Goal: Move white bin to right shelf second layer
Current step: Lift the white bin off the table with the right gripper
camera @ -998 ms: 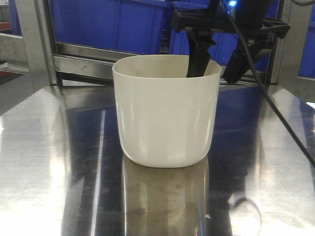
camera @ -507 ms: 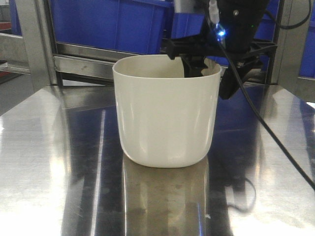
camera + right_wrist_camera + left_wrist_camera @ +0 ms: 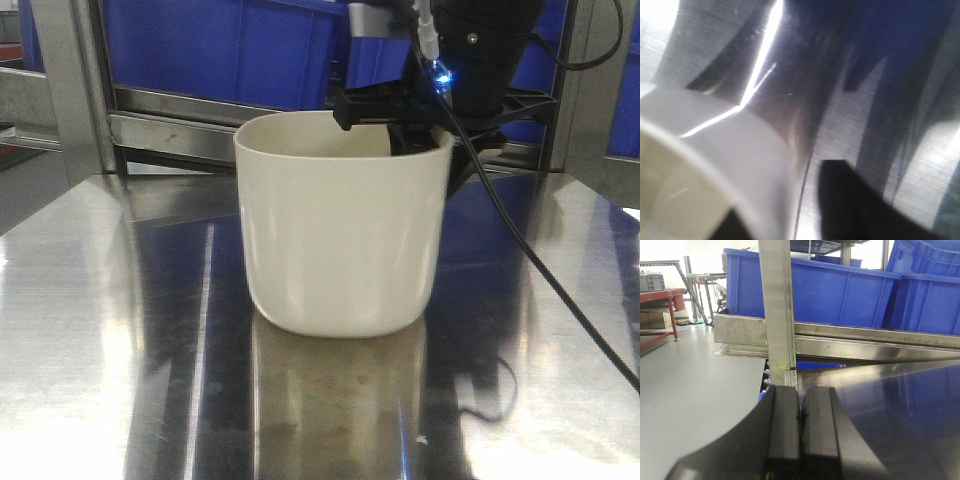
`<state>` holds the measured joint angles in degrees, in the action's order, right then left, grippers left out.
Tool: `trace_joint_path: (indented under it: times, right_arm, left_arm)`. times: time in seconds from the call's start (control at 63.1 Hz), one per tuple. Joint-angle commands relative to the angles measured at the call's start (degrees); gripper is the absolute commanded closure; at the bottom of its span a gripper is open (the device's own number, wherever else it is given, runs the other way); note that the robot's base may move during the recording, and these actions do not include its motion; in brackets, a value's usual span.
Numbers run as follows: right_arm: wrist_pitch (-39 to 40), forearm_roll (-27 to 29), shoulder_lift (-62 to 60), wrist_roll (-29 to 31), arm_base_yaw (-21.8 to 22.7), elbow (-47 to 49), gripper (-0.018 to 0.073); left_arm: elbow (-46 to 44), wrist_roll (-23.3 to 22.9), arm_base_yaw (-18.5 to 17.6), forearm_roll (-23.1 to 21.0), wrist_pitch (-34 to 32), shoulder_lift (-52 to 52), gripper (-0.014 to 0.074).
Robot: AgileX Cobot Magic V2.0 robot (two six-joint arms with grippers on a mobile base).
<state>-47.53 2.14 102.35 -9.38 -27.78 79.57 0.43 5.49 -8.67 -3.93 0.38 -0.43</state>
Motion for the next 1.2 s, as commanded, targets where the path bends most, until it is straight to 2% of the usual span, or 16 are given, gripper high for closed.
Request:
trace_joint_path:
  times: [0.0, 0.127, 0.301, 0.523, 0.744, 1.045, 1.188]
  right_arm:
    - [2.13, -0.78, -3.98, 0.36, 0.04, 1.99, 0.0517]
    - [3.81, -1.74, -7.34, 0.36, 0.04, 1.99, 0.0504]
    - [6.24, -6.24, -13.52, 0.36, 0.15, 1.99, 0.0504]
    - [9.83, -6.94, -22.81, 0.36, 3.94, -1.69, 0.0504]
    - [13.32, -6.79, -34.38, 0.31, 9.94, -12.43, 0.0504]
    - [17.04, -4.62, -53.53, 0.27, 18.35, -32.31, 0.0504]
    - [19.43, -4.11, -62.15, 0.27, 20.86, -40.05, 0.0504]
  left_arm:
    - [1.9, -0.43, -0.13, -0.29, -4.91, -0.76, 0.0512]
    - [1.9, -0.43, -0.13, -0.29, -4.91, -0.76, 0.0512]
    - [1.9, -0.43, -0.13, -0.29, -4.91, -0.76, 0.0512]
    - [1.9, -0.43, -0.13, -0.29, -4.91, -0.76, 0.0512]
    - [1.9, -0.43, -0.13, -0.29, -4.91, -0.76, 0.0512]
    - [1.9, -0.43, -0.13, -0.29, -4.91, -0.76, 0.0512]
    - [1.9, -0.43, -0.13, -0.29, -4.91, -0.76, 0.0512]
